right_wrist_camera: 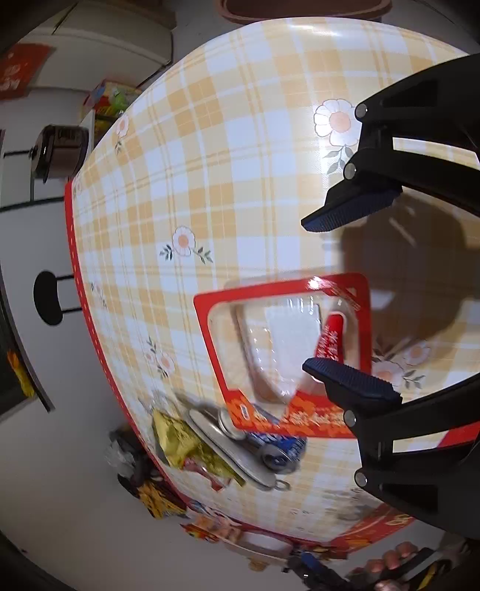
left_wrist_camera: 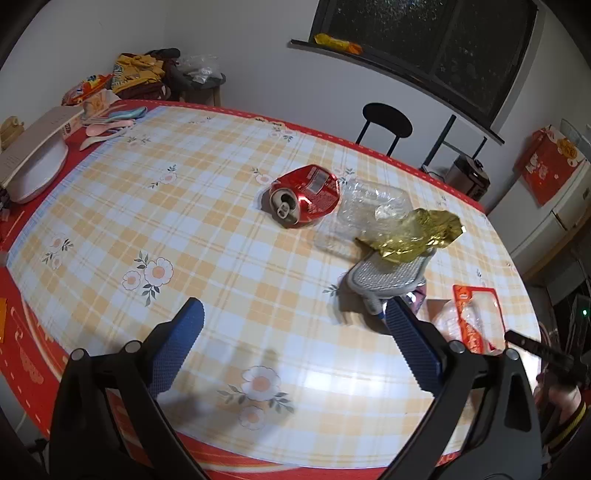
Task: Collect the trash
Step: 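Move the right tool to the red-framed tray while the left tool approaches the red can, then close the right tool on the red-framed tray while the left tool grasps the crushed red can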
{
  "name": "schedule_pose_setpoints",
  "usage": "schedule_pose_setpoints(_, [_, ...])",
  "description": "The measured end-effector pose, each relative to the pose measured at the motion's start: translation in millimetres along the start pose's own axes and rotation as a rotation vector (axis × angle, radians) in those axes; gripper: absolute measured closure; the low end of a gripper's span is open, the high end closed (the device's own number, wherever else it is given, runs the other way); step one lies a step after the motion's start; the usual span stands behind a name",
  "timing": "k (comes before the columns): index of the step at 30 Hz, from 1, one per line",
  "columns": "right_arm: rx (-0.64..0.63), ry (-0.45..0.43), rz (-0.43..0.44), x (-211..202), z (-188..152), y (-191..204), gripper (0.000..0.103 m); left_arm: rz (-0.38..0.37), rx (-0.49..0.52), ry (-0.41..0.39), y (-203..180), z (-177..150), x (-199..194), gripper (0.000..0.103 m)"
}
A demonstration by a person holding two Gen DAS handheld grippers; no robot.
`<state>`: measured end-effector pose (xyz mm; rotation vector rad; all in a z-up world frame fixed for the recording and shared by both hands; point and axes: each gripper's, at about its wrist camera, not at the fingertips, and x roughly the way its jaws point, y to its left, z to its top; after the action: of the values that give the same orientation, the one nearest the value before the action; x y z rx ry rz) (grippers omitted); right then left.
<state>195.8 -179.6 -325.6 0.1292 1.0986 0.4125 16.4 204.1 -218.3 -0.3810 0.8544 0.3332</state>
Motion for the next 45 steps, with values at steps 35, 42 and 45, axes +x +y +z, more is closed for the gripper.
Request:
schedule_pose_setpoints(35, [0.142, -0.060, -0.087, -4, -9, 11, 0.092, -0.213, -0.072, 0.126, -8, 57, 89, 0.034])
schedule_pose_setpoints(42, [0.149, -0.049, -0.096, 0, -8, 6, 0.092, -0.182, -0.246, 0.143, 30, 85, 124, 0.042])
schedule_pose_setpoints(45, [0.146, -0.041, -0.104, 4, -6, 5, 0.092, -0.177, -0.309, 0.167, 40, 94, 145, 0.042])
